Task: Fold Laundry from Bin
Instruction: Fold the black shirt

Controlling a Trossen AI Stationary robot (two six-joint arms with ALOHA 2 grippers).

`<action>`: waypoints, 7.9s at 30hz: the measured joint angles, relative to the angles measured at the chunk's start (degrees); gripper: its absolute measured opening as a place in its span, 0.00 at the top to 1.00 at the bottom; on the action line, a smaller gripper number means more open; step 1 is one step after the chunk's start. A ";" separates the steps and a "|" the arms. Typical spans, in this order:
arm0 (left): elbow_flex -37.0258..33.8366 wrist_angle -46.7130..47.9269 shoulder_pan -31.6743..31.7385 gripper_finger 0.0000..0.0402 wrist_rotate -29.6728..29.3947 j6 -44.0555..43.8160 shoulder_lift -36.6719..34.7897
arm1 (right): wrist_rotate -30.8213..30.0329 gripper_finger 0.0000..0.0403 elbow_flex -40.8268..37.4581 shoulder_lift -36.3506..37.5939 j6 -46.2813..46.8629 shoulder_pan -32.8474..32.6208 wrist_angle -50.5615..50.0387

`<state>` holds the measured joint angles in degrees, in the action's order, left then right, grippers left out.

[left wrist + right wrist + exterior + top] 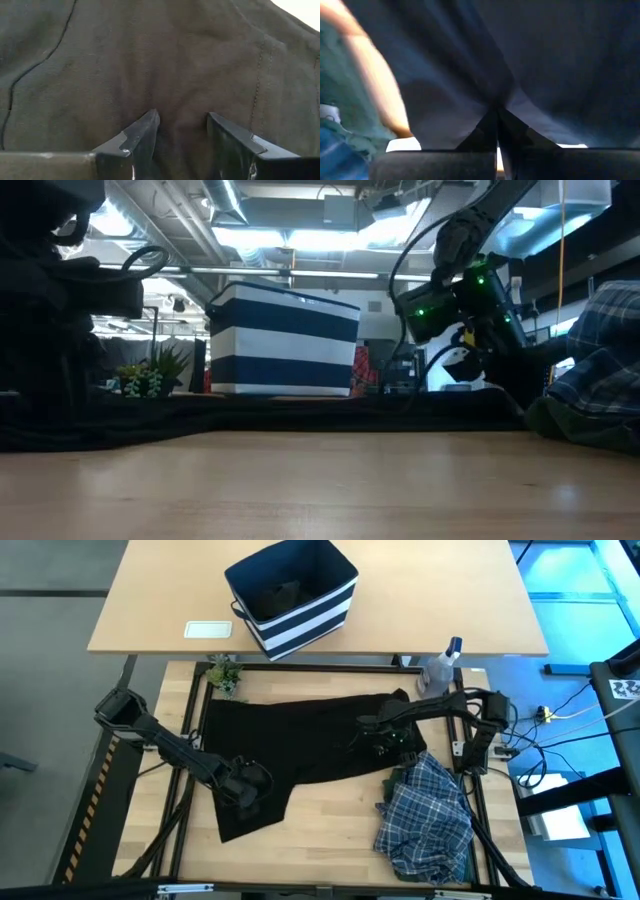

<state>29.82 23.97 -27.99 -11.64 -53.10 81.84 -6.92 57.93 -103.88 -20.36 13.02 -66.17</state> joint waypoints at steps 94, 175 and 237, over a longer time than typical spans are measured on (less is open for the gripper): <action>-0.74 0.81 -0.04 0.57 -1.31 -0.79 -2.84 | 16.67 0.96 6.25 4.30 -5.44 4.45 13.76; 5.41 9.10 -0.06 0.57 -3.89 1.16 -2.73 | 3.39 0.62 5.35 2.86 13.11 -16.87 14.55; 9.57 -13.93 12.69 0.37 -13.20 21.43 10.50 | -9.04 1.00 3.92 24.91 17.11 -2.58 12.41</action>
<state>39.40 10.04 -15.30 -24.84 -31.67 92.35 -15.96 61.85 -78.97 -3.25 10.44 -53.76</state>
